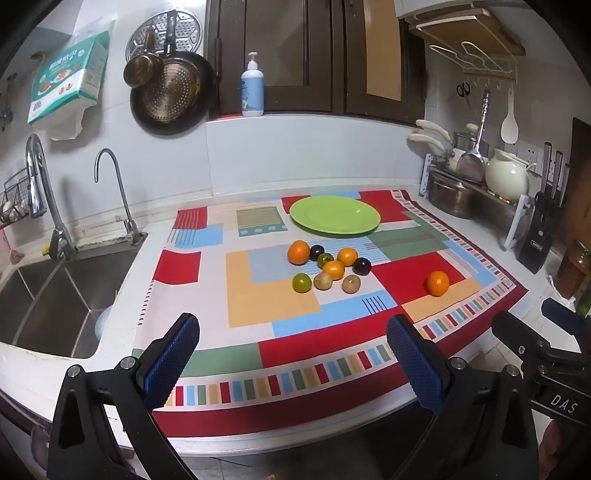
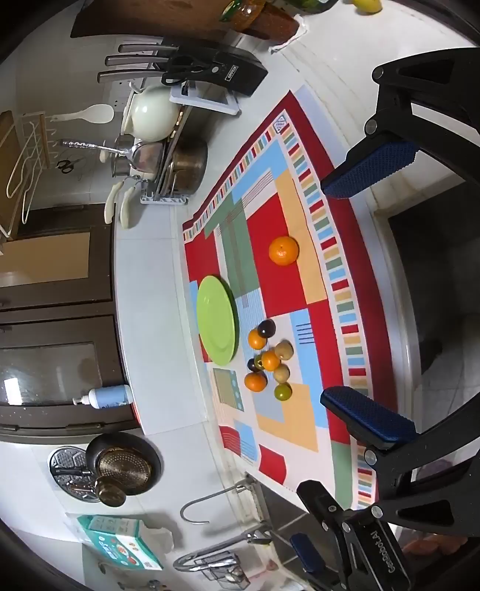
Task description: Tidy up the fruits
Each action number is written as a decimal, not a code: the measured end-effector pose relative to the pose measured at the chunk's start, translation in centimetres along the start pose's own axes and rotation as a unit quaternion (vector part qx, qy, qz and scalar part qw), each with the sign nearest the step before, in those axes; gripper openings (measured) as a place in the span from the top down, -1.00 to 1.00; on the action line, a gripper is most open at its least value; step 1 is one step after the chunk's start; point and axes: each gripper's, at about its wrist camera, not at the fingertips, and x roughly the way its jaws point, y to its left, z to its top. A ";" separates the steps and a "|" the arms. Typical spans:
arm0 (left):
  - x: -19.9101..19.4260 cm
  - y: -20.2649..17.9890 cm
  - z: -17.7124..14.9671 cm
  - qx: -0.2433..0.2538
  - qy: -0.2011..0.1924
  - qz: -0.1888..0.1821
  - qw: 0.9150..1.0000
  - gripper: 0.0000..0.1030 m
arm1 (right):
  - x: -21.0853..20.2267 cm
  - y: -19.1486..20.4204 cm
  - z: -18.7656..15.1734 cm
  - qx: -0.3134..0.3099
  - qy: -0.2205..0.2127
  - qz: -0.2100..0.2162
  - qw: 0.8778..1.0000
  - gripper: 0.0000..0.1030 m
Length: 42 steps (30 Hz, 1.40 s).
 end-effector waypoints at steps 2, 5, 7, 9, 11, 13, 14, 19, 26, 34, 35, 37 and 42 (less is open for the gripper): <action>0.0 0.0 0.0 0.002 -0.002 0.002 1.000 -1.00 | 0.0 -0.1 0.0 0.001 -0.003 0.001 1.000 -0.99; -0.4 0.2 0.0 -0.004 -0.012 0.018 1.000 -1.00 | -0.1 -0.1 0.1 0.000 -0.005 0.000 1.000 -0.99; -0.6 0.1 0.3 -0.003 -0.016 0.025 1.000 -1.00 | -0.2 -0.1 0.1 -0.002 -0.006 -0.001 1.000 -0.99; -0.6 0.3 0.4 -0.002 -0.014 0.025 1.000 -1.00 | -0.2 -0.1 0.2 -0.004 -0.006 -0.001 1.000 -0.99; -0.4 0.0 0.7 0.000 -0.010 0.019 1.000 -1.00 | 0.1 -0.4 0.1 0.001 -0.005 0.000 1.000 -0.99; -0.4 -0.1 0.3 0.003 -0.009 0.019 1.000 -1.00 | 0.5 -0.7 0.0 0.001 -0.003 0.001 1.000 -0.99; -0.3 -0.2 0.4 0.004 -0.007 0.017 1.000 -1.00 | 0.6 -0.8 -0.1 0.001 -0.003 0.002 1.000 -0.99; -0.3 -0.4 0.3 0.007 -0.007 0.015 1.000 -1.00 | 0.1 -0.3 0.3 0.002 -0.002 0.004 1.000 -0.99; -0.3 -0.5 0.5 0.007 -0.008 0.014 1.000 -1.00 | 0.6 -0.6 0.2 0.002 -0.002 0.010 1.000 -0.99; -0.5 -0.5 0.6 0.006 -0.012 0.016 1.000 -1.00 | 0.7 -0.6 0.4 -0.001 -0.004 0.015 1.000 -0.99; -0.6 -0.4 0.7 0.005 -0.012 0.015 1.000 -1.00 | 0.7 -0.6 0.4 -0.001 -0.005 0.016 1.000 -0.99; -0.5 -0.5 0.6 0.007 -0.012 0.016 1.000 -1.00 | 0.6 -0.6 0.3 -0.001 -0.007 0.016 1.000 -0.99; -0.8 -0.3 0.8 0.005 -0.019 0.016 1.000 -1.00 | 0.5 -0.5 0.4 -0.003 -0.009 0.017 1.000 -0.99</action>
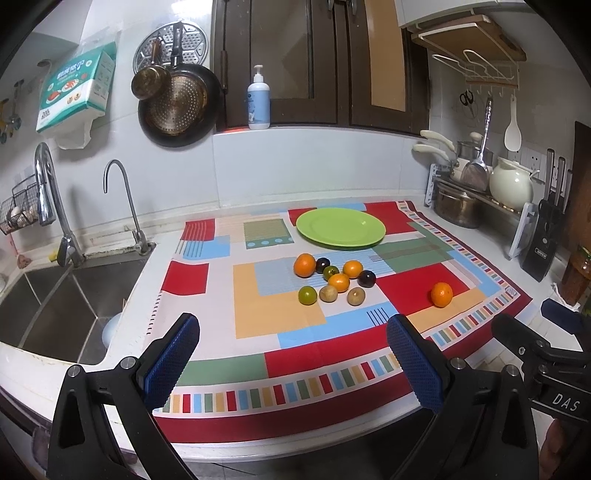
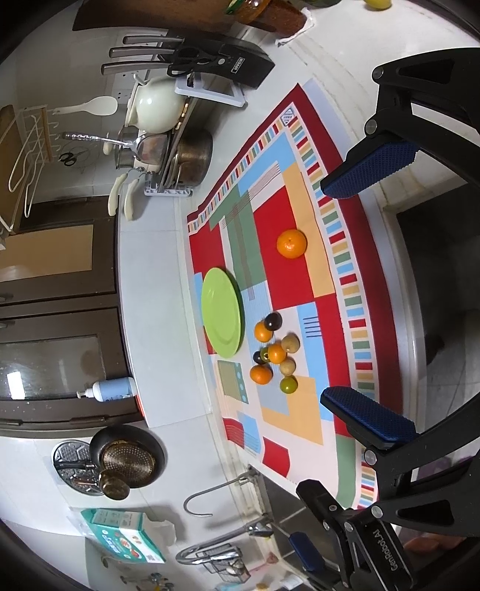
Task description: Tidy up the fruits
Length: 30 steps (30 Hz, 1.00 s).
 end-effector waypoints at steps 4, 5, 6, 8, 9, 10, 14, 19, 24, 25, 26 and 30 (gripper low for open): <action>-0.2 0.2 0.0 0.000 -0.003 -0.001 1.000 -1.00 | -0.1 0.1 0.0 -0.002 -0.002 0.001 1.000 -0.99; -0.3 0.2 0.0 0.000 -0.003 0.000 1.000 -1.00 | -0.2 0.1 0.1 -0.003 -0.003 0.001 1.000 -0.99; -0.3 0.2 0.0 0.000 -0.004 -0.001 1.000 -1.00 | -0.2 0.1 0.1 -0.003 -0.004 0.001 1.000 -0.99; -0.4 0.2 0.0 0.000 -0.006 -0.002 1.000 -1.00 | -0.3 0.2 0.2 -0.004 -0.005 0.001 1.000 -0.99; -0.5 0.2 0.1 0.000 -0.007 -0.002 1.000 -1.00 | -0.4 0.2 0.3 -0.005 -0.006 0.001 1.000 -0.99; -0.5 0.3 0.2 0.000 -0.008 -0.003 1.000 -1.00 | -0.5 0.2 0.3 -0.005 -0.008 0.001 1.000 -0.99; -0.7 0.1 0.3 0.002 -0.012 -0.003 1.000 -1.00 | -0.7 0.3 0.4 -0.008 -0.011 0.002 1.000 -0.99; -0.7 0.1 0.3 0.004 -0.015 -0.003 1.000 -1.00 | -0.8 0.3 0.5 -0.008 -0.012 0.002 1.000 -0.99; -0.7 0.0 0.3 0.005 -0.015 -0.004 1.000 -1.00 | -0.8 0.3 0.6 -0.008 -0.012 0.002 1.000 -0.99; -0.7 0.0 0.3 0.005 -0.016 -0.004 1.000 -1.00 | -0.8 0.3 0.6 -0.008 -0.013 0.002 1.000 -0.99; -0.7 -0.1 0.3 0.005 -0.016 -0.005 1.000 -1.00 | -0.8 0.3 0.6 -0.008 -0.013 0.002 1.000 -0.99; -0.7 -0.1 0.3 0.005 -0.017 -0.004 1.000 -1.00 | -0.8 0.3 0.6 -0.008 -0.012 0.002 1.000 -0.99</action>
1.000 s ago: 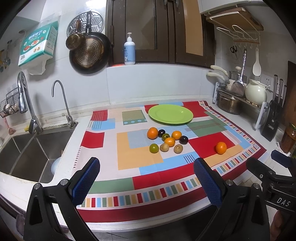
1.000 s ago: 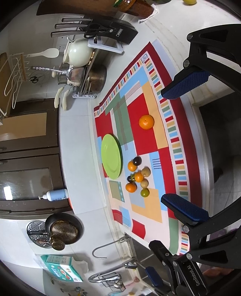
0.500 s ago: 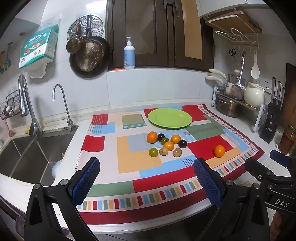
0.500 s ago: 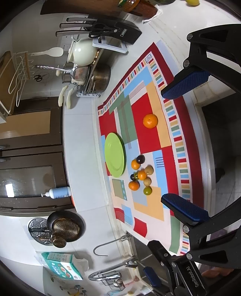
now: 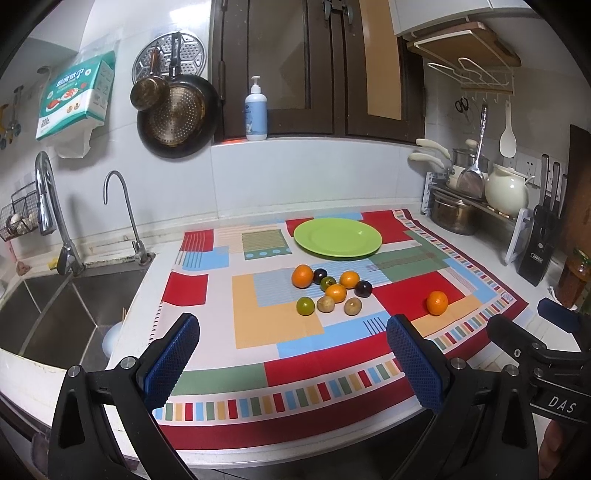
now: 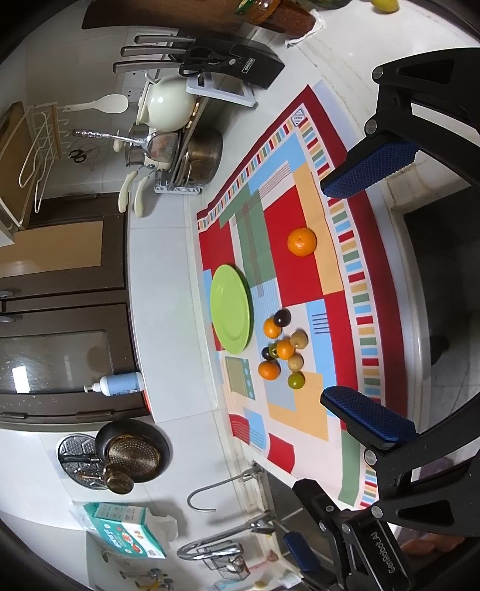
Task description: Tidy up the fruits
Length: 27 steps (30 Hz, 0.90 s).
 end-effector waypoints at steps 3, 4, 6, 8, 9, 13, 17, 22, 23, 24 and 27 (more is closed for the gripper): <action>0.1 0.0 0.0 0.000 0.001 0.000 1.000 -1.00 | 0.0 0.0 0.0 0.000 0.000 0.000 1.000 -0.99; 0.2 0.1 0.0 -0.001 0.002 -0.001 1.000 -1.00 | 0.0 0.0 0.0 -0.001 0.000 0.000 1.000 -0.99; 0.2 0.2 0.0 -0.001 0.003 -0.001 1.000 -1.00 | 0.1 0.1 0.2 0.000 0.001 0.001 1.000 -0.99; 0.2 0.1 0.0 0.000 0.003 0.000 1.000 -1.00 | 0.1 0.2 0.2 0.000 0.001 0.002 1.000 -0.99; 0.3 0.2 0.1 0.001 0.002 0.001 1.000 -1.00 | 0.3 0.3 0.3 0.000 0.002 0.002 1.000 -0.99; 0.8 0.5 0.3 0.004 0.004 0.004 1.000 -1.00 | 0.7 0.5 0.6 0.000 0.004 0.004 1.000 -0.99; 1.5 0.7 0.3 0.006 0.008 0.000 1.000 -1.00 | 1.4 0.7 0.7 -0.002 0.007 0.005 1.000 -0.99; 2.8 1.2 0.5 0.012 0.016 -0.007 1.000 -0.94 | 2.7 1.2 0.8 -0.005 0.013 0.007 1.000 -0.99; 3.2 1.3 0.5 0.013 0.018 -0.009 1.000 -0.93 | 2.9 1.4 0.9 -0.005 0.013 0.008 1.000 -0.99; 3.5 1.4 0.6 0.015 0.020 -0.012 1.000 -0.91 | 3.3 1.6 0.9 -0.007 0.015 0.009 1.000 -0.99; 4.8 1.7 0.9 0.022 0.023 -0.018 0.999 -0.88 | 4.4 2.1 1.1 -0.013 0.017 0.011 1.000 -0.99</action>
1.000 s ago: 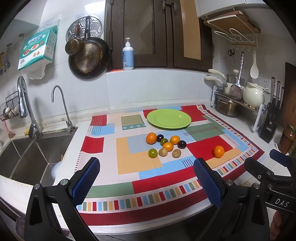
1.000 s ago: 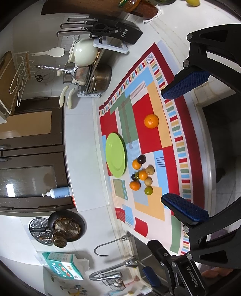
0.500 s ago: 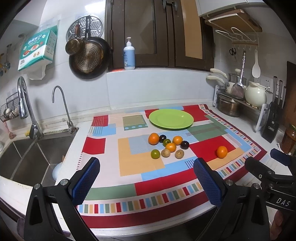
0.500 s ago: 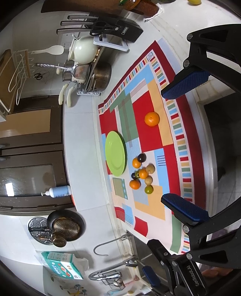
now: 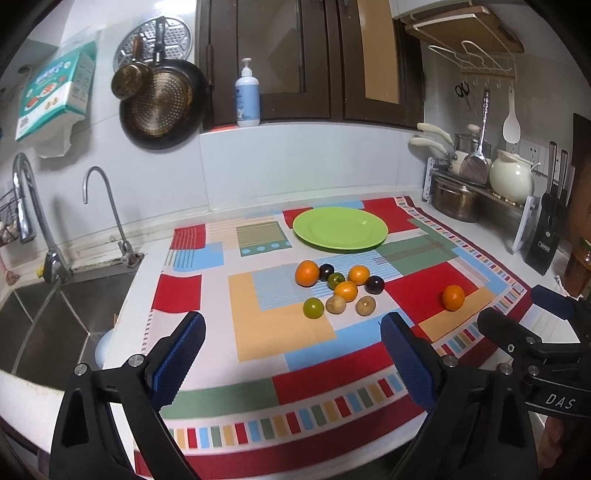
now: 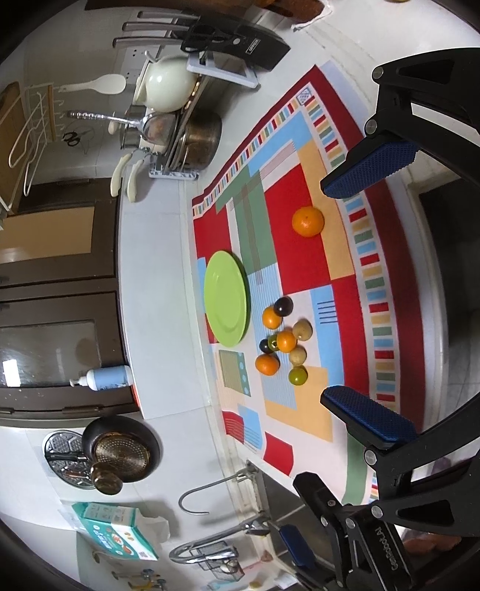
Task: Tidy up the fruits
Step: 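Grasp a small green lime with the left gripper while the right gripper grasps a small brown fruit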
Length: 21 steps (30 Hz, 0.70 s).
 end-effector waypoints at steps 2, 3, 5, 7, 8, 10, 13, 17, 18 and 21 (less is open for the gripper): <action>1.0 0.3 0.4 0.007 0.001 -0.006 1.000 -0.86 | 0.8 0.3 0.3 -0.003 0.003 0.001 1.000 -0.99; 1.5 0.3 0.6 0.011 0.002 -0.010 1.000 -0.84 | 1.3 0.4 0.4 -0.004 0.005 0.003 1.000 -0.99; 2.4 0.5 0.9 0.019 0.006 -0.019 1.000 -0.79 | 2.1 0.6 0.6 -0.003 0.009 0.004 1.000 -0.99; 3.5 0.7 1.2 0.029 0.009 -0.032 0.999 -0.73 | 3.1 0.9 0.9 -0.004 0.013 0.006 1.000 -0.96; 4.0 0.8 1.3 0.034 0.011 -0.037 0.999 -0.70 | 3.6 1.0 1.0 -0.006 0.015 0.006 1.000 -0.94; 5.1 0.9 1.4 0.050 0.014 -0.051 0.997 -0.62 | 4.7 1.4 1.2 -0.012 0.020 0.007 1.000 -0.89; 6.7 1.1 1.8 0.069 0.020 -0.075 0.995 -0.54 | 6.3 2.0 1.5 -0.020 0.030 0.015 0.999 -0.82; 8.9 1.4 2.0 0.090 0.031 -0.097 0.991 -0.43 | 8.2 3.0 1.8 -0.028 0.043 0.025 0.998 -0.72; 9.5 1.5 2.0 0.095 0.035 -0.101 0.990 -0.40 | 9.0 3.3 1.9 -0.032 0.047 0.027 0.998 -0.68; 11.3 1.6 2.0 0.115 0.048 -0.118 0.985 -0.29 | 10.6 3.9 1.9 -0.040 0.059 0.029 0.997 -0.60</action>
